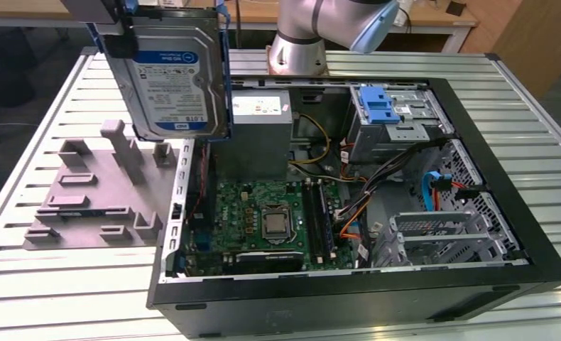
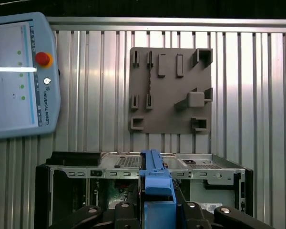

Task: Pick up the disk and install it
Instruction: 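Pick up the disk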

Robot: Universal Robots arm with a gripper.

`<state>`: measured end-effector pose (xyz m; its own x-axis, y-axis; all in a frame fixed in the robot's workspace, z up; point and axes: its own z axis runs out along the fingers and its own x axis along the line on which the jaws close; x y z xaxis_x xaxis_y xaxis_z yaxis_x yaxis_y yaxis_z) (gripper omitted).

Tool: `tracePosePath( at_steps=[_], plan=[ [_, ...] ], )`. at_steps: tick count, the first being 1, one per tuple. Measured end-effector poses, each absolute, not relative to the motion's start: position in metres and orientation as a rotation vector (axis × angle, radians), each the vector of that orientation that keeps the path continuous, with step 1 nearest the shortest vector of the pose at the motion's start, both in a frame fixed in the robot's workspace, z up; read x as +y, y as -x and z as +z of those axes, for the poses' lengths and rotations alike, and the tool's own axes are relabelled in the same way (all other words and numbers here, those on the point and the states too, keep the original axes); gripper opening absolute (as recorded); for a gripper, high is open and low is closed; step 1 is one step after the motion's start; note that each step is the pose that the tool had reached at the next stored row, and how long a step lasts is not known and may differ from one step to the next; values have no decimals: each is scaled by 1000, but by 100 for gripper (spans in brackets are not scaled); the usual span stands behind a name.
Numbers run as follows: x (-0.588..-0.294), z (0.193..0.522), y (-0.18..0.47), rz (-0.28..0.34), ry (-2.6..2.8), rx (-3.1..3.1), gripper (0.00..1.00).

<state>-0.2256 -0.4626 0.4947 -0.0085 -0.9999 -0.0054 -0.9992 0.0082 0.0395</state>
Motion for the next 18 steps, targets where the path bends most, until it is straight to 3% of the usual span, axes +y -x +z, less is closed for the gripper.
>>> tracePosePath(
  at_steps=[18],
  plan=[
    [-463,495,186,-50,-2188,-2220,36]
  ],
)
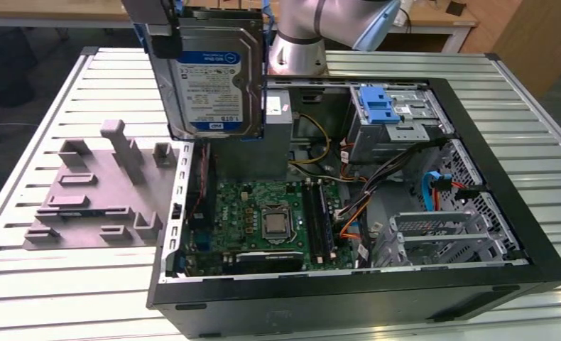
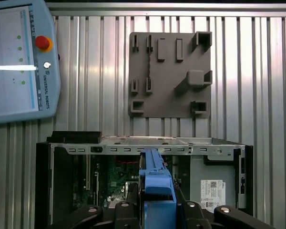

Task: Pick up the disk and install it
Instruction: 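Pick up the disk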

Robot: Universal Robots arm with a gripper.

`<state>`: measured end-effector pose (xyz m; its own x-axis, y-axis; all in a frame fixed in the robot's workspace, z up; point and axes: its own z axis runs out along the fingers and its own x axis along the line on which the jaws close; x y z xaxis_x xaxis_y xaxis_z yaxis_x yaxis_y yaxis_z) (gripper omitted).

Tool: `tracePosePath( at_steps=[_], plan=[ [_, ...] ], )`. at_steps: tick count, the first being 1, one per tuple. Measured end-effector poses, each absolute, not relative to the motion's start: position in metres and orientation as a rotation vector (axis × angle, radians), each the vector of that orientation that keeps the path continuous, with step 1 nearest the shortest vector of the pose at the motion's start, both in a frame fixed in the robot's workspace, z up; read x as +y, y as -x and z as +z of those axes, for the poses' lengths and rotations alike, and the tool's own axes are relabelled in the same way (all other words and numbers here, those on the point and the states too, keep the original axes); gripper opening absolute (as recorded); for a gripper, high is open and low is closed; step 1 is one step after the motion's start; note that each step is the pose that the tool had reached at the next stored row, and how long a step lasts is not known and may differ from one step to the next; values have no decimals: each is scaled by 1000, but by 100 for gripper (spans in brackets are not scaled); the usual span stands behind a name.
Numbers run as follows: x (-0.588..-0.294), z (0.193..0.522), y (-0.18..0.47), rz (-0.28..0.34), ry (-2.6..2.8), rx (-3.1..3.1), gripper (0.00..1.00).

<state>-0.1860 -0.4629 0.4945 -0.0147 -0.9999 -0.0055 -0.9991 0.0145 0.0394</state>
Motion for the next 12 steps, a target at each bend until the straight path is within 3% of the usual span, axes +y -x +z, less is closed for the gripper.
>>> tracePosePath(
  at_steps=[12],
  plan=[
    [-463,495,159,-50,-2185,-2224,36]
  ],
)
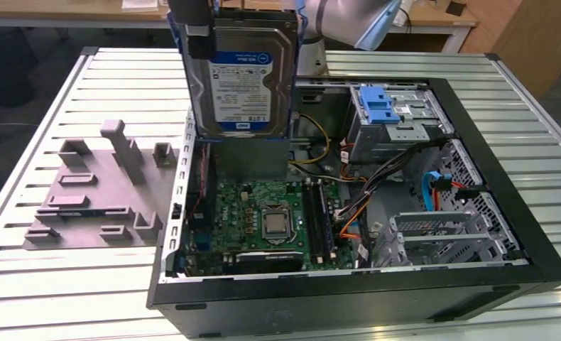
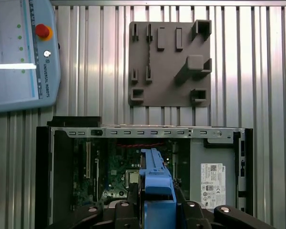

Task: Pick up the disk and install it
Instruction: 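Pick up the disk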

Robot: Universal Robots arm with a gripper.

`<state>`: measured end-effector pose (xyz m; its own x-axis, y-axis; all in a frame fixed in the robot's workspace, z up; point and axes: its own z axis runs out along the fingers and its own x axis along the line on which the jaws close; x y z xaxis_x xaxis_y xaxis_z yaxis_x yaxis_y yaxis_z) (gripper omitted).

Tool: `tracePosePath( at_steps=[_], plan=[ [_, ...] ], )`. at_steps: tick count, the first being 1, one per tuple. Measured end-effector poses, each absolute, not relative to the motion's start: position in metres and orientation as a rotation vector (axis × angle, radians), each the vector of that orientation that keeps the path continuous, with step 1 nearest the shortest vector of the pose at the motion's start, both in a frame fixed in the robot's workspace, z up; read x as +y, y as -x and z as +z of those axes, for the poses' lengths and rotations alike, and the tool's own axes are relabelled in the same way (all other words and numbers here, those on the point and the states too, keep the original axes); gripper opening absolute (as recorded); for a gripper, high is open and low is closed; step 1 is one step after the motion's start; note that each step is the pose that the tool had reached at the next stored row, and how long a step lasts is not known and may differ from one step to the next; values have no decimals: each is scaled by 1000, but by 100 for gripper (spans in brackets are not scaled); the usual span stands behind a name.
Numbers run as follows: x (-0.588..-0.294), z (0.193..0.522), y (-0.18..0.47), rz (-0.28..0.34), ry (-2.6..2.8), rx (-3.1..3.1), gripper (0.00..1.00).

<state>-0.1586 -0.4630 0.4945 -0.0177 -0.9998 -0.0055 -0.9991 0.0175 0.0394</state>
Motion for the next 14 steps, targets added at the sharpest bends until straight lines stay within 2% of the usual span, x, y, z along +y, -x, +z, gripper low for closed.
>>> tracePosePath(
  at_steps=[14],
  plan=[
    [-463,495,129,-50,-2180,-2229,36]
  ],
)
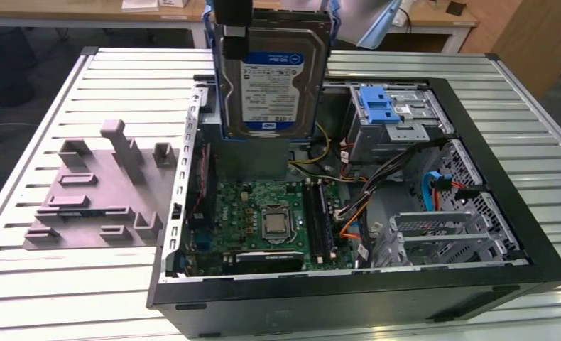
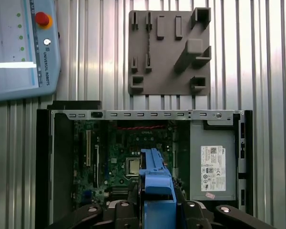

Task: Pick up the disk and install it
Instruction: 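Pick up the disk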

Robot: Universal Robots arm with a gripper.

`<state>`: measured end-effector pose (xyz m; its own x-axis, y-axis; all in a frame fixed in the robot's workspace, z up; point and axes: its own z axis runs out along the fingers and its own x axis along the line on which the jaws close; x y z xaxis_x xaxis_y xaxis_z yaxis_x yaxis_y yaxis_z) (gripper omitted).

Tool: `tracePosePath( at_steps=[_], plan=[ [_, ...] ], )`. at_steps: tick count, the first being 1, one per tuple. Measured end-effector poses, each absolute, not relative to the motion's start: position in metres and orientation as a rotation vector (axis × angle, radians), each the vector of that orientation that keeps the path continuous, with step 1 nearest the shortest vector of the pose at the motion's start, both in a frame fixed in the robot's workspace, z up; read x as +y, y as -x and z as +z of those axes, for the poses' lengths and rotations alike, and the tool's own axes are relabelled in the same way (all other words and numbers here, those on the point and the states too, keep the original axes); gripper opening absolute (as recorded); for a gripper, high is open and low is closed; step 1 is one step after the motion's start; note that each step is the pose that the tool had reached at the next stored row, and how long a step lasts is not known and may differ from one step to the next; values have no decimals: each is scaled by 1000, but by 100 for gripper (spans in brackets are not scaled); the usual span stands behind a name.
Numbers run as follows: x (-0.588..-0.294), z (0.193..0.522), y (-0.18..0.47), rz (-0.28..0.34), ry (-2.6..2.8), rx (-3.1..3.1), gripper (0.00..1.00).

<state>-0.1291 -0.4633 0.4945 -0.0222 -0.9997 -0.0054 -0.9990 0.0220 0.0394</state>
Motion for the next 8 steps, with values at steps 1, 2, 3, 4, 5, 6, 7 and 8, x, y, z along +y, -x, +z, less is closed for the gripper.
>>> tracePosePath(
  at_steps=[1,2,3,4,5,6,7,8],
  plan=[
    [-463,494,127,-50,-2179,-2229,36],
    [-463,494,125,-50,-2179,-2230,36],
    [-463,494,123,-50,-2178,-2230,36],
    [-463,494,121,-50,-2178,-2231,36],
    [-464,494,119,-50,-2178,-2231,36],
    [-464,494,118,-50,-2177,-2232,36],
    [-464,494,116,-50,-2176,-2232,36],
    [-464,494,114,-50,-2176,-2233,36]
  ],
)
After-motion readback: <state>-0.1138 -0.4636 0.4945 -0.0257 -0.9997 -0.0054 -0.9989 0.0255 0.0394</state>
